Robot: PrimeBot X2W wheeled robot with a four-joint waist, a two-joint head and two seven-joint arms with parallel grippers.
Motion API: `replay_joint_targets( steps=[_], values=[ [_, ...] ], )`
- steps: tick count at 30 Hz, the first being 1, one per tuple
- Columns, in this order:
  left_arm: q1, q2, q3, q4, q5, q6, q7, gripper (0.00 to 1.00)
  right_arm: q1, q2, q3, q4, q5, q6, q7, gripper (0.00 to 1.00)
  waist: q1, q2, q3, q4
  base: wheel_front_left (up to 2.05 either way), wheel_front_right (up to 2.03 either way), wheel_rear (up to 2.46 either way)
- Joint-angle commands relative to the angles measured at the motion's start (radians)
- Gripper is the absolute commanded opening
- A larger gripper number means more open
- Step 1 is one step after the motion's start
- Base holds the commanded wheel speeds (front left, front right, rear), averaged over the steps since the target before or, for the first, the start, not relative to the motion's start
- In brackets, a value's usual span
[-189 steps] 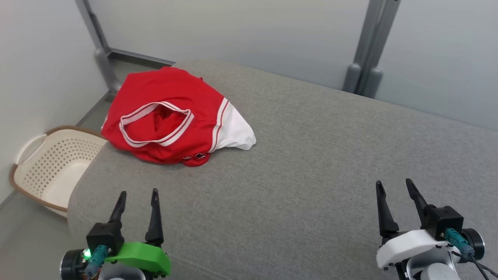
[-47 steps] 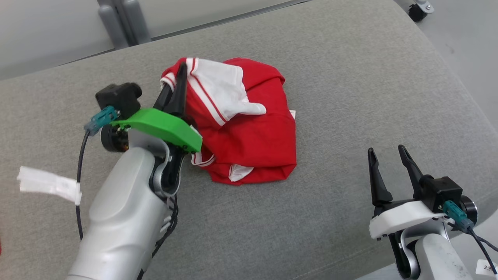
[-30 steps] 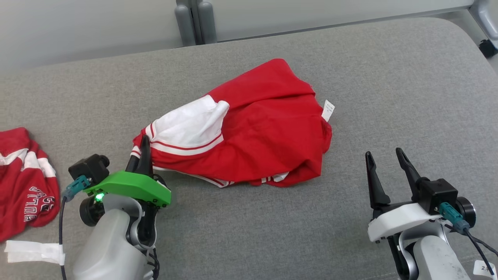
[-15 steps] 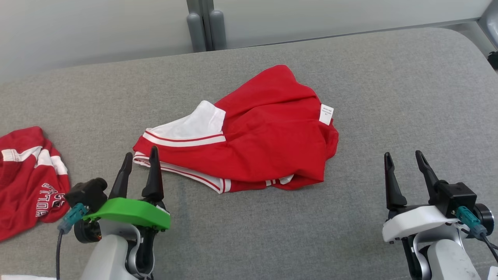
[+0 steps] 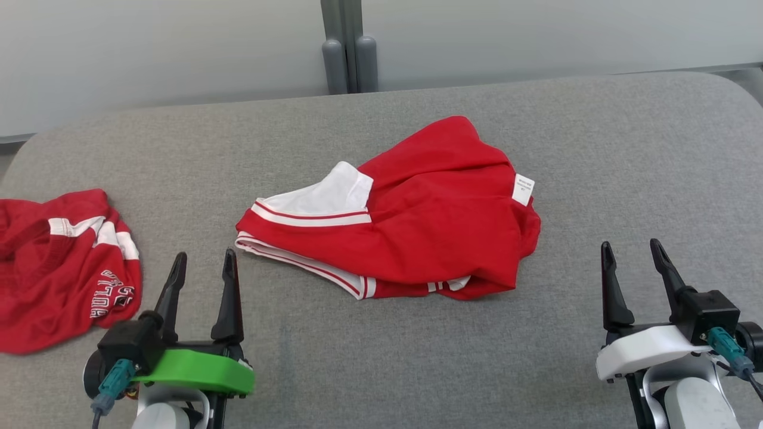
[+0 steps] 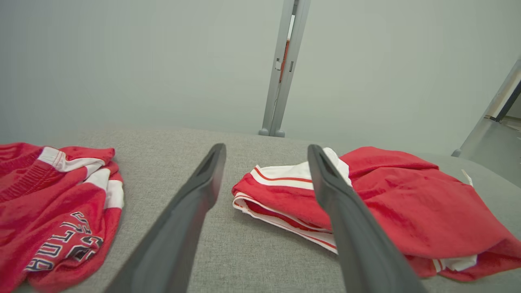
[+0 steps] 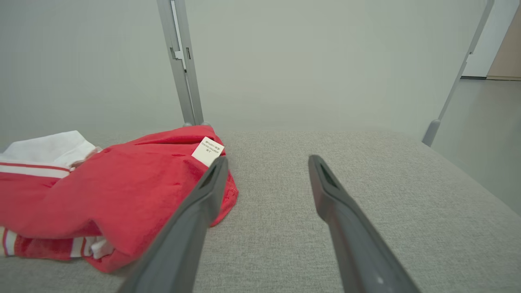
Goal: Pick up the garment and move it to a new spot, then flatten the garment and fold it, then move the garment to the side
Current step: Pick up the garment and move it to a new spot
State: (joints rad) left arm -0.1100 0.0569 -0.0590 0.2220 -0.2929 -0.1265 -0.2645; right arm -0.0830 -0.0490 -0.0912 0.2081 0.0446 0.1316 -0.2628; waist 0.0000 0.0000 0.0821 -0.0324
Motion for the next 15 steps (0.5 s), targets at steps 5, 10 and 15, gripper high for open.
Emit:
replay_joint_targets(
  steps=[5, 10, 15],
  values=[
    [0.027, -0.005, -0.016, -0.011, 0.029, -0.005, 0.0, 1.0, 0.049, -0.003, 0.004, 0.006, -0.02, -0.002, -0.003, 1.0, 0.0, 0.0, -0.041, 0.035, 0.0, 0.0, 0.0],
    [0.025, -0.006, -0.042, 0.014, 0.006, -0.006, 0.0, 1.0, 0.08, -0.003, 0.009, 0.023, -0.016, -0.002, -0.003, 1.0, 0.0, 0.0, -0.064, 0.044, 0.0, 0.0, 0.0],
    [0.008, -0.005, -0.057, 0.046, -0.008, -0.006, 0.0, 1.0, 0.086, -0.003, 0.016, 0.038, -0.01, -0.002, -0.003, 1.0, 0.0, 0.0, -0.075, 0.039, 0.0, 0.0, 0.0]
  ],
)
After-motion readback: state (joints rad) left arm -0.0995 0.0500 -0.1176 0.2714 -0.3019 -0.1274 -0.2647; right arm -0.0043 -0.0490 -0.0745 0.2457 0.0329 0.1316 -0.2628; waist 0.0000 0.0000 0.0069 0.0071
